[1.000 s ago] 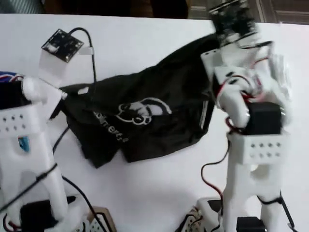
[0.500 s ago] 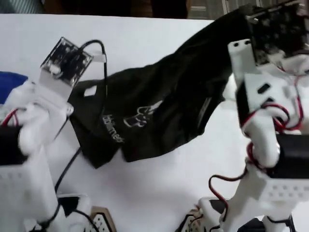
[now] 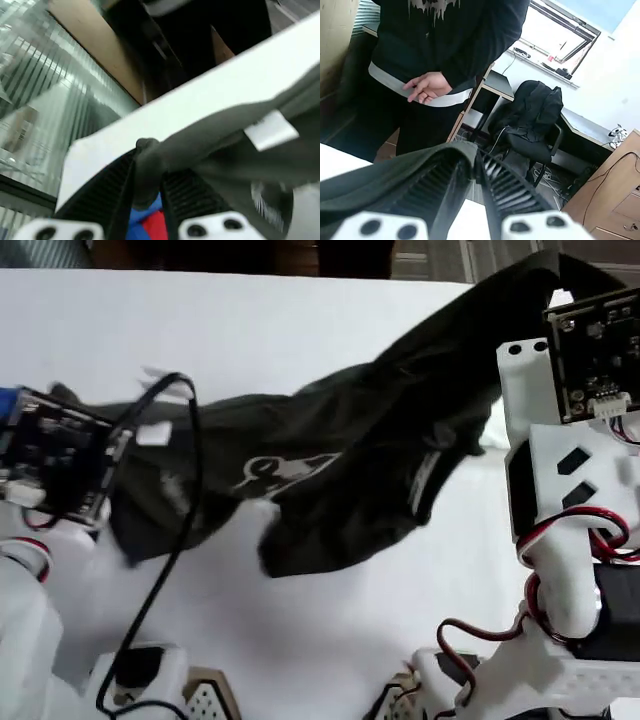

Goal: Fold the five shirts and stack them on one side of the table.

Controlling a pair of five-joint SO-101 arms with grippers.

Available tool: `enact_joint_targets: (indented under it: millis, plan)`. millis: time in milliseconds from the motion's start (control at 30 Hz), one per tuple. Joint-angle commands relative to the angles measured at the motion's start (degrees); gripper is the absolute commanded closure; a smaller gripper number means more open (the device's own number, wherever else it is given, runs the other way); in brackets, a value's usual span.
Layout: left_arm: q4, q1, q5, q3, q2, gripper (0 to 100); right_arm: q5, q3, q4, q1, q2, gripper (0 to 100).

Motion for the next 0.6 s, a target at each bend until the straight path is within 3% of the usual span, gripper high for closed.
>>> enact_joint_targets:
  millis: [0,300,567]
  plan:
    - [0.88,-2.2,2.46,-7.69,6.77,97,0.26,-2.02,-1.63,0.84,0.57,98.1]
    - [0.97,-2.02,5.71,-10.07,9.23,98,-2.29,-2.29,-1.8,1.71,4.53,98.1]
    - [0.88,-2.02,5.71,-8.13,8.88,98,1.85,-16.35,-1.71,4.7,5.76,98.1]
